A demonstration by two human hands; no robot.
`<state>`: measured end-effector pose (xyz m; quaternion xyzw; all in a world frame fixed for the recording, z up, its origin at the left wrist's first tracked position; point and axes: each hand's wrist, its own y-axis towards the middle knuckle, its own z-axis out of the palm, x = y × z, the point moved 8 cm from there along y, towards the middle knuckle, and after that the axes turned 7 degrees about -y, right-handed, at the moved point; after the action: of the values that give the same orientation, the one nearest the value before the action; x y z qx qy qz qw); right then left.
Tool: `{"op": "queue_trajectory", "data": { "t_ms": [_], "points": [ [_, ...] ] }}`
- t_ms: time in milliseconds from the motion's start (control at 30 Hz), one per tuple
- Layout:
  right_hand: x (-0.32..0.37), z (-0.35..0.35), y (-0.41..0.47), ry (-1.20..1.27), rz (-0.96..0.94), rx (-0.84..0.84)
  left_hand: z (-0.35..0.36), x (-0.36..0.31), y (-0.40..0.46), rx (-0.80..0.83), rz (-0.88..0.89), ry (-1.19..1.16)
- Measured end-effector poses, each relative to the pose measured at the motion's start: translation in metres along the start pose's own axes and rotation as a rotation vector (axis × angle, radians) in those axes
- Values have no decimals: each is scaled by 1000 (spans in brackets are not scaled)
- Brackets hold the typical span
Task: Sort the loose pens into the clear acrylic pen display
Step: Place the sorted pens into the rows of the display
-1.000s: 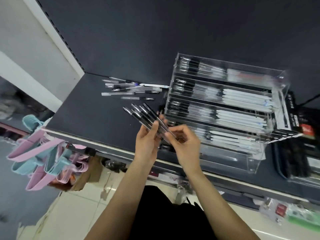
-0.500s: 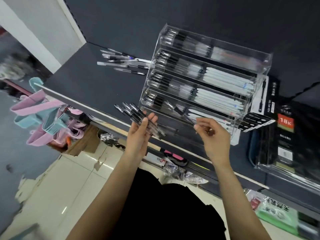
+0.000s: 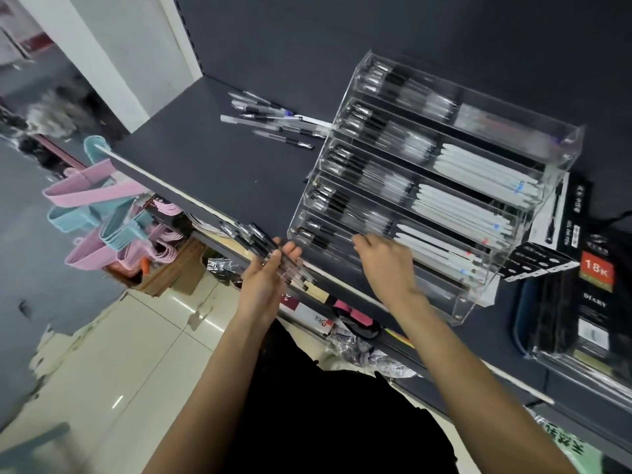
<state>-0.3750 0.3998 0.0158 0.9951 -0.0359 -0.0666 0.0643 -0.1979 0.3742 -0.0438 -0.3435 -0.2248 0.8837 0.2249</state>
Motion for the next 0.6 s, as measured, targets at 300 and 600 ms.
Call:
{"op": "queue_trajectory", "data": {
  "t_ms": [300, 600],
  "points": [
    [16, 12, 8, -78, -57, 164, 9, -9, 4, 28, -14, 99],
    [26, -24, 1, 328, 46, 58, 9, -7, 2, 62, -17, 88]
  ]
}}
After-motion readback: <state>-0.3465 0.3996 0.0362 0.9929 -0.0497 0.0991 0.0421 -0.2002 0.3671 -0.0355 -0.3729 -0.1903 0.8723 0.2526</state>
